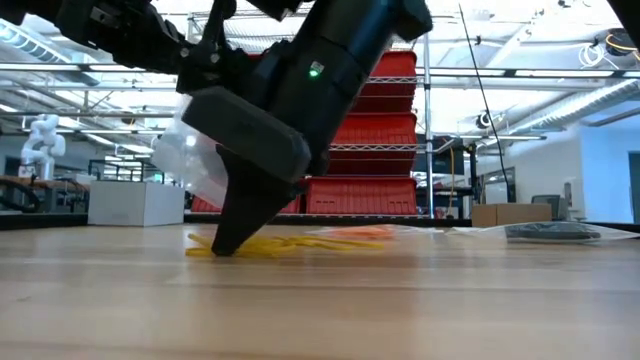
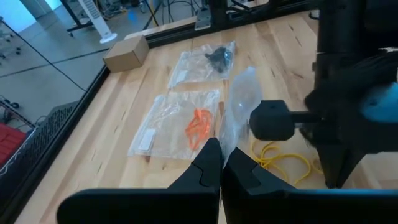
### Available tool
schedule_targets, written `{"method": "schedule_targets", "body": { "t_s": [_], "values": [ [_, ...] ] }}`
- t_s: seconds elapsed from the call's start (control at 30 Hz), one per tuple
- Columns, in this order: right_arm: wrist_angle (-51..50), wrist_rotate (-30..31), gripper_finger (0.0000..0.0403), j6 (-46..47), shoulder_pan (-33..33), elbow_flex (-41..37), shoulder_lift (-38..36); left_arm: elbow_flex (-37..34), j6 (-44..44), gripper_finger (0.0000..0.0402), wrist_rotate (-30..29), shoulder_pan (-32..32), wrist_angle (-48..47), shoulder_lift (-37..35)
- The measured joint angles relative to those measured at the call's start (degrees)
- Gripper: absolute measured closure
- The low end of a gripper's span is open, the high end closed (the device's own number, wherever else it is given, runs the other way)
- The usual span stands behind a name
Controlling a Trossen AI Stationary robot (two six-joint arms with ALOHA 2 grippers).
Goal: Sort rubber bands
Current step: Put the yellow rubber band into the transparent zip bag
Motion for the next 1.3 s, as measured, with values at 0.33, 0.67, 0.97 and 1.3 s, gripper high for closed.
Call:
{"method": "schedule_targets", "body": {
  "t_s": [0.33,0.67,0.97,1.3],
  "values": [
    [-0.54,13.50,0.0402,-8.58,4.67,-0.22,-8.98,0.00,-0.46,0.0401,0.00,0.02,-0.13,0.00],
    [0.07,31.64,0.0403,-14.44,5.04,-0.06,-18.59,0.00,-1.51,0.0402,2.38,0.00,-0.26,0.02],
    [0.24,31.15,0.0403,-14.73,1.22,-0.24,-15.88,0.00,-1.48,0.0402,2.68,0.02,-0.13,0.02],
    [5.37,35.30,0.0403,-20.49,4.13,-0.21,-16.45,0.00,-1.57,0.0402,2.67,0.02,-0.69,0.02]
  ]
}}
